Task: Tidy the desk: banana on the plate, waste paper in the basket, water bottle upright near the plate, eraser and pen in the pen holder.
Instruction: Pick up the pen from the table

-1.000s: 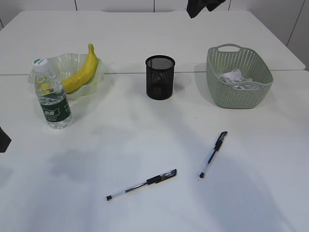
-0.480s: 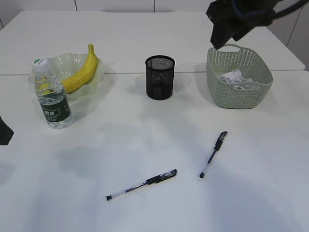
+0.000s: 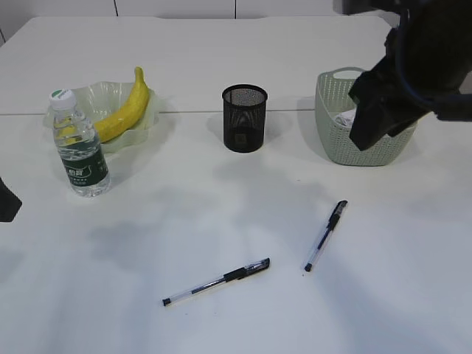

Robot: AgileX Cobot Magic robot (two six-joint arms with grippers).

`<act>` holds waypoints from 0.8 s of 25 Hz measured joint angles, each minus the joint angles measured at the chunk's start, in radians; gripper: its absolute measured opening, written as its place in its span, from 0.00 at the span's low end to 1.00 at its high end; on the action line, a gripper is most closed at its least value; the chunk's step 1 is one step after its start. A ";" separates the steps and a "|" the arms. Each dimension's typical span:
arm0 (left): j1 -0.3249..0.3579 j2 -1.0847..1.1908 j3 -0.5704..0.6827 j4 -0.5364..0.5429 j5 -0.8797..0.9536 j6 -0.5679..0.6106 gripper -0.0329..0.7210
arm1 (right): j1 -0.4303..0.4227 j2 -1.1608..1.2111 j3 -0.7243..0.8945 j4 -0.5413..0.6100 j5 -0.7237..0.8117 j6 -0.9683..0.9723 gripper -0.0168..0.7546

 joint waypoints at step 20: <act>-0.092 0.000 0.000 -0.068 -0.059 0.171 0.62 | 0.000 -0.067 0.133 0.025 -0.007 0.001 0.50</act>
